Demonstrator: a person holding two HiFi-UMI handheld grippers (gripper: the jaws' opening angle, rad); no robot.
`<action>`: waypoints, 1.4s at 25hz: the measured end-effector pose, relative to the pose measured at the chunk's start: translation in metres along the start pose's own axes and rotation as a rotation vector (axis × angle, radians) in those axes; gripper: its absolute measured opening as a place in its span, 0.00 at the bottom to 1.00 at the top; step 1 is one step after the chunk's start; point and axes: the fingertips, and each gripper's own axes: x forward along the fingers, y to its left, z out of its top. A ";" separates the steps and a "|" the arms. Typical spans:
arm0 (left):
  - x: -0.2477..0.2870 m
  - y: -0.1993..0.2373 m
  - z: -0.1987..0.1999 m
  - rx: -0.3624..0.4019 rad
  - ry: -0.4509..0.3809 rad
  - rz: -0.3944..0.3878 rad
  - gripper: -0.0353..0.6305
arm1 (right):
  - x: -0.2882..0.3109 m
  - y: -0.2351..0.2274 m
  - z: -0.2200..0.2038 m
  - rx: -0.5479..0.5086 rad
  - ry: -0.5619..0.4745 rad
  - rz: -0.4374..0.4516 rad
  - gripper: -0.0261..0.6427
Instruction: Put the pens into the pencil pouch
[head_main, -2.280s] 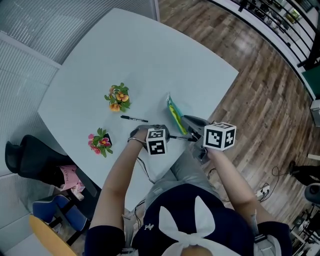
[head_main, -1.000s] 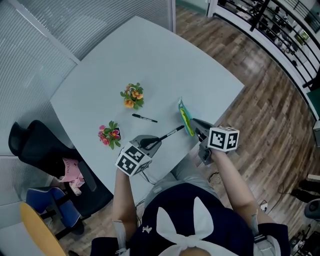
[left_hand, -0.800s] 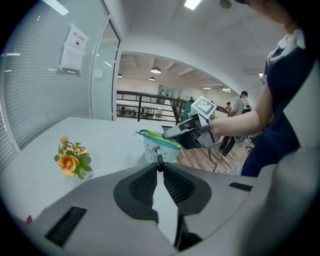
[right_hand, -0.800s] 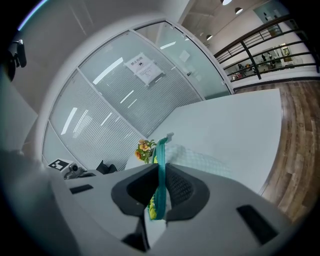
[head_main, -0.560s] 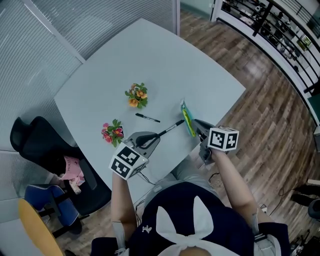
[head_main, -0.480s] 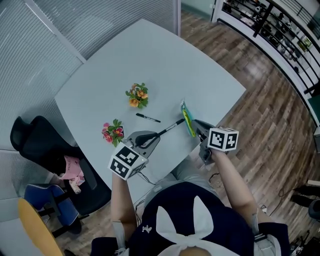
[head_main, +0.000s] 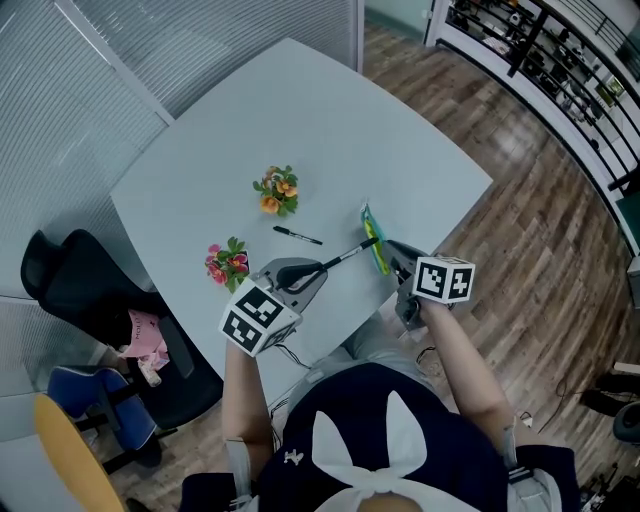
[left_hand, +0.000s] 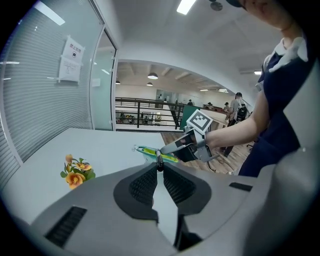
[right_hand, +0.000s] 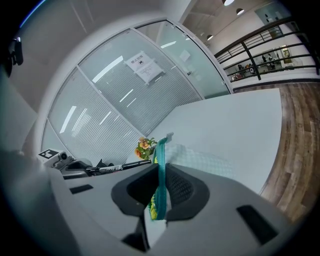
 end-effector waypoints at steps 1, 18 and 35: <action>0.002 0.000 -0.001 0.006 0.013 -0.002 0.13 | 0.000 0.000 0.000 0.003 -0.002 -0.002 0.11; 0.034 -0.007 0.012 0.114 0.117 -0.043 0.13 | -0.002 0.002 0.000 -0.021 -0.003 -0.013 0.11; 0.083 -0.009 0.015 0.178 0.181 -0.045 0.14 | 0.004 0.002 -0.002 0.026 0.006 0.026 0.11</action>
